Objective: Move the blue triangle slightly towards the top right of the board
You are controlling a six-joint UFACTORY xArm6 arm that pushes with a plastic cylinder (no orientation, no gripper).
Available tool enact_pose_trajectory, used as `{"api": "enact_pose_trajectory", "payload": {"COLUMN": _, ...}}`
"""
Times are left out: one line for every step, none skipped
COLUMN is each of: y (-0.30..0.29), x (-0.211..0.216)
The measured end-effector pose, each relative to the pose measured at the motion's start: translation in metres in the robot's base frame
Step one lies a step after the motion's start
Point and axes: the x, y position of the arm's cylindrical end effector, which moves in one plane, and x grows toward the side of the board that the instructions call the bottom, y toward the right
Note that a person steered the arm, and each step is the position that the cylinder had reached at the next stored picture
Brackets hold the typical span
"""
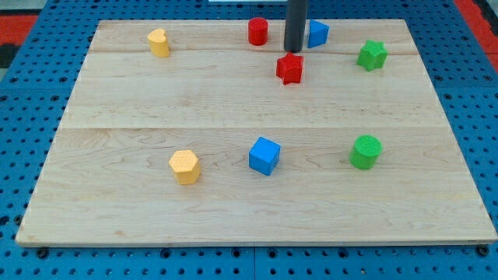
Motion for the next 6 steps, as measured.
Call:
{"api": "enact_pose_trajectory", "payload": {"y": 0.043, "x": -0.017}}
{"api": "enact_pose_trajectory", "payload": {"y": 0.077, "x": -0.017}}
{"api": "enact_pose_trajectory", "payload": {"y": 0.061, "x": -0.004}}
{"api": "enact_pose_trajectory", "payload": {"y": -0.024, "x": 0.029}}
{"api": "enact_pose_trajectory", "payload": {"y": -0.129, "x": 0.035}}
{"api": "enact_pose_trajectory", "payload": {"y": -0.212, "x": 0.008}}
